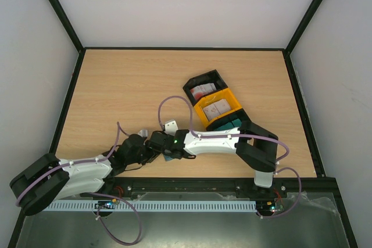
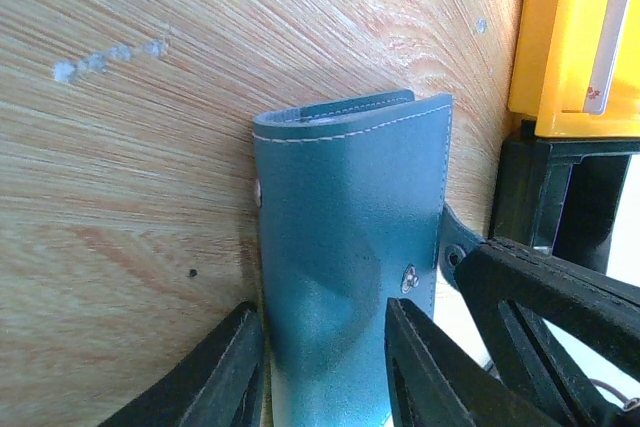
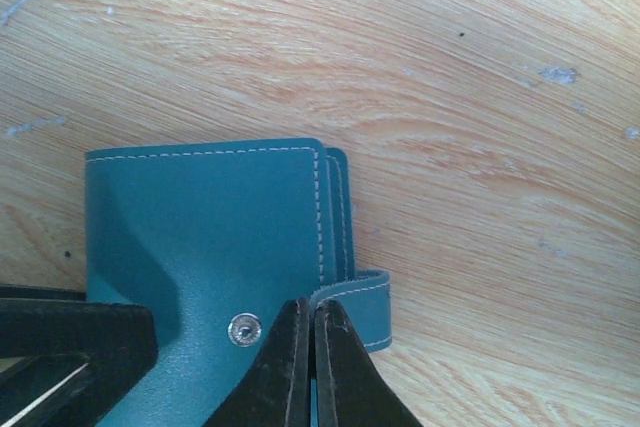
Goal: Put the credit cards into the card holder
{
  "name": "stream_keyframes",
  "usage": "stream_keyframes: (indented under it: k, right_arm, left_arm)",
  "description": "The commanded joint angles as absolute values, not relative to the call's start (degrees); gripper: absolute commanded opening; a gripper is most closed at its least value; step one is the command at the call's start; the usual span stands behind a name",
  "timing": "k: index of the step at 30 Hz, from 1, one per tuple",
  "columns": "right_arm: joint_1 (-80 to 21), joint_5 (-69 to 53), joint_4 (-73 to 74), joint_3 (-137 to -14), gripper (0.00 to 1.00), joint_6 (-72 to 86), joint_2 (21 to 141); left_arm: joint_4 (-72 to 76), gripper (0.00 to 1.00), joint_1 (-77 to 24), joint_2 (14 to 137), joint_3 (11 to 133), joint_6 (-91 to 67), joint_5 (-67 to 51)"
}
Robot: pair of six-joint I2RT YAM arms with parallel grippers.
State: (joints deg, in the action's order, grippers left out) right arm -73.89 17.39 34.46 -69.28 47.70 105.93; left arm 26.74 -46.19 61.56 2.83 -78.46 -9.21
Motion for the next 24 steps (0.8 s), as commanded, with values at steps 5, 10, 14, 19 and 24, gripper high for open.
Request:
stream_keyframes:
  k: [5, 10, 14, 19, 24]
  right_arm:
    - [-72.59, 13.57, 27.87, -66.71, 0.02, 49.47, 100.66]
    - [-71.82, 11.08, 25.77, -65.28, 0.02, 49.30, 100.29]
    - [-71.63, 9.48, 25.32, -64.86, 0.02, 48.80, 100.53]
    - [-71.61, 8.42, 25.52, -64.81, 0.02, 47.78, 101.49]
    - [-71.63, 9.59, 26.58, -65.24, 0.02, 46.90, 102.56]
  left_arm:
    - [18.11, 0.36, -45.78, 62.79, 0.79, -77.25, -8.13]
    - [18.84, 0.36, -45.79, 63.79, 0.96, -77.11, -8.26]
    - [19.29, 0.34, -45.74, 64.87, 1.22, -76.83, -8.26]
    - [19.91, 0.31, -45.79, 66.10, 1.62, -76.62, -8.43]
    - [19.95, 0.31, -45.79, 66.62, 1.76, -76.49, -8.44]
